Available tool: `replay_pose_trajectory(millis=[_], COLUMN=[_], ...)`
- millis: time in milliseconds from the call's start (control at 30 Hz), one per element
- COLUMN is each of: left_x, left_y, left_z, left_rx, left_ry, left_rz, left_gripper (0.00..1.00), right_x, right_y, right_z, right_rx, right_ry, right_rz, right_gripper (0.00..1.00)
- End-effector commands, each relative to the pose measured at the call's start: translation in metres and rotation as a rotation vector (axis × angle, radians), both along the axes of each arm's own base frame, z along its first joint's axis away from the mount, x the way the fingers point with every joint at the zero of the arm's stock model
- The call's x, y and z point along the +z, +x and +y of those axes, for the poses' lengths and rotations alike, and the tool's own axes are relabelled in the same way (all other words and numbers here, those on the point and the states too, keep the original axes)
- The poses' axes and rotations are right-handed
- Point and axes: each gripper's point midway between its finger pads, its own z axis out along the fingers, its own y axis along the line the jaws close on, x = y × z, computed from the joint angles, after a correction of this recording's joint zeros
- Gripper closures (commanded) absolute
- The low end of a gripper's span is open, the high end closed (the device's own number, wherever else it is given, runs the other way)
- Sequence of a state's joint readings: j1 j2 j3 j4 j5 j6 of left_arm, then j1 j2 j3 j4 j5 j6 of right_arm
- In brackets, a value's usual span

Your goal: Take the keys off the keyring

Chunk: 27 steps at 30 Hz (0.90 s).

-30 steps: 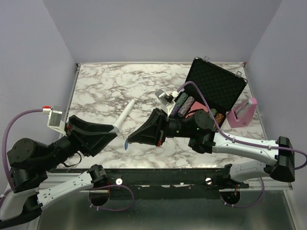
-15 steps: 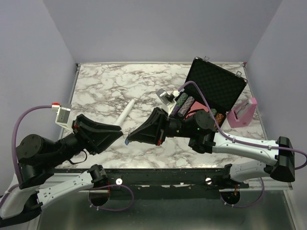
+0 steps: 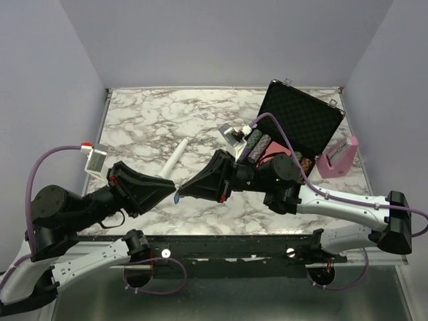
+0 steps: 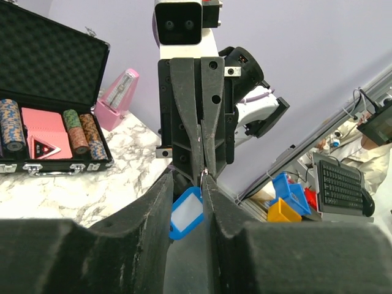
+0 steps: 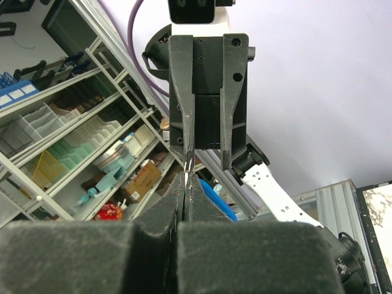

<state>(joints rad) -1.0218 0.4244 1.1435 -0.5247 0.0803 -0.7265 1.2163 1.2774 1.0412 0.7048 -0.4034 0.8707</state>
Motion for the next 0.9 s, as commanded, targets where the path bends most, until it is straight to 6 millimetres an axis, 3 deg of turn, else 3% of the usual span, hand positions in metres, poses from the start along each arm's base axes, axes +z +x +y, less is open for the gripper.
replay_pose_trajectory(millis=[0,200,267,300,633,867], left_x=[0.002,0.001,-0.001,-0.001,-0.011,-0.009], left_y=[-0.006,-0.009,-0.011,-0.012,-0.02,-0.029], left_z=[-0.008,-0.012,-0.013,-0.013,-0.008,-0.007], left_rx=[-0.053,-0.083,-0.095,-0.098,-0.138,-0.194], left_ry=[0.018,0.032,0.042,0.044,0.223,0.31], left_rz=[-0.006,-0.004,-0.003,-0.002,-0.002,-0.037], left_gripper=[0.7,0.82,0.9,0.99,1.0,1.0], right_x=[0.007,0.007,0.006,0.005,-0.007,0.001], right_y=[0.0,0.001,0.001,0.002,0.007,0.001], right_z=[-0.004,-0.004,-0.003,-0.003,0.009,0.017], right_rx=[-0.023,-0.024,-0.028,-0.031,-0.051,0.002], right_ry=[0.02,0.017,0.007,0.0,-0.154,-0.236], right_rz=[-0.01,-0.009,-0.007,-0.007,-0.047,-0.133], right_gripper=[0.99,0.99,0.99,0.99,0.99,0.99])
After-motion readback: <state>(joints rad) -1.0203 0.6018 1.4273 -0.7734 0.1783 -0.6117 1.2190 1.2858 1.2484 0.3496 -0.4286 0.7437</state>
